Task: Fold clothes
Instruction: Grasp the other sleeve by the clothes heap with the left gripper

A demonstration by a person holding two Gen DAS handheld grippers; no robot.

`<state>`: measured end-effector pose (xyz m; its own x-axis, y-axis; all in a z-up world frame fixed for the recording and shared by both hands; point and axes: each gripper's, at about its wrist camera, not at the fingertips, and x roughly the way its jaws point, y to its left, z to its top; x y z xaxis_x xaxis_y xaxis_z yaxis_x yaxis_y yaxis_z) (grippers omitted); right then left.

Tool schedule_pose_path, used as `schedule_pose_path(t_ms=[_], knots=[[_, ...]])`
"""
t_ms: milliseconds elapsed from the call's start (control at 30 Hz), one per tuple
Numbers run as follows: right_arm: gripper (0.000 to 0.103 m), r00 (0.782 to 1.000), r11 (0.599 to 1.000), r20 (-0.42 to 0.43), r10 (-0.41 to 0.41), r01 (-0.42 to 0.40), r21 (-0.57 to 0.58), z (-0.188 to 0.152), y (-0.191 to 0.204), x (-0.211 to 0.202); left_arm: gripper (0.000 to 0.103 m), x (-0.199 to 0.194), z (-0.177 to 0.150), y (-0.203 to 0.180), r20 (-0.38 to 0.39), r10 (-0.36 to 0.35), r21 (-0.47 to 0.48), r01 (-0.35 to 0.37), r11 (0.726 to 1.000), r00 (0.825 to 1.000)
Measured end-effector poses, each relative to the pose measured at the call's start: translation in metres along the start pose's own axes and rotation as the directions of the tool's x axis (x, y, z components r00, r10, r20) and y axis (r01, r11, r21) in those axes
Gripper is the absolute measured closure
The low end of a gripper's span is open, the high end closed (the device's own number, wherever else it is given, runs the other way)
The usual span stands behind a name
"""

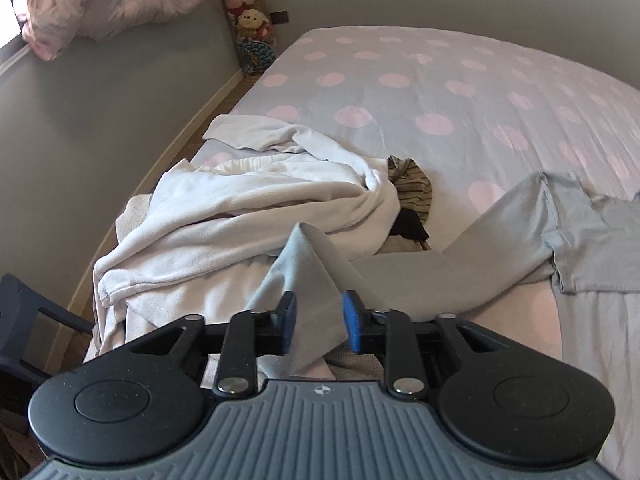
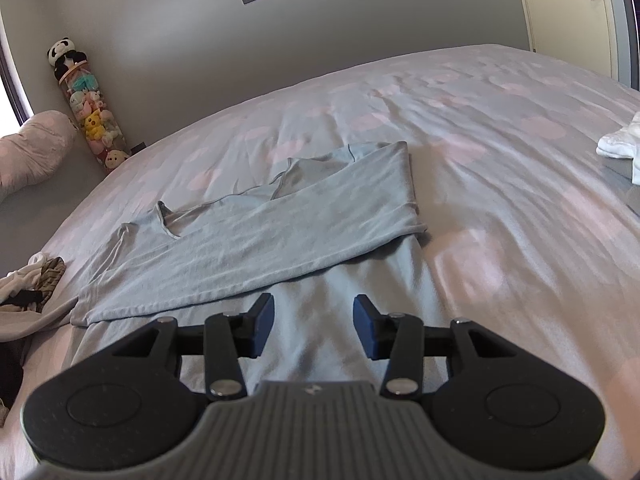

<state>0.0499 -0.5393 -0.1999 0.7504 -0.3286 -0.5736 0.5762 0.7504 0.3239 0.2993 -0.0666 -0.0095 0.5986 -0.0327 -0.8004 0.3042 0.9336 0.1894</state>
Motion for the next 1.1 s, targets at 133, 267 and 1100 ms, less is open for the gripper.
schedule_pose_path(t_ms=[133,267,1100], knots=[[0.055,1.0,0.999,0.007,0.004,-0.004,0.036,0.001,-0.006,-0.002,0.062,0.007,-0.012,-0.029,0.009,0.08,0.191,-0.08,0.978,0.997],[0.054,1.0,0.999,0.005,0.005,-0.005,0.045,0.003,-0.007,0.0,0.055,0.021,-0.03,-0.052,0.021,0.134,0.359,-0.132,0.924,0.991],[0.054,1.0,1.0,-0.011,-0.019,0.019,0.023,0.003,-0.007,0.007,0.102,-0.075,0.053,0.029,0.081,-0.124,-0.057,0.128,0.99,0.989]])
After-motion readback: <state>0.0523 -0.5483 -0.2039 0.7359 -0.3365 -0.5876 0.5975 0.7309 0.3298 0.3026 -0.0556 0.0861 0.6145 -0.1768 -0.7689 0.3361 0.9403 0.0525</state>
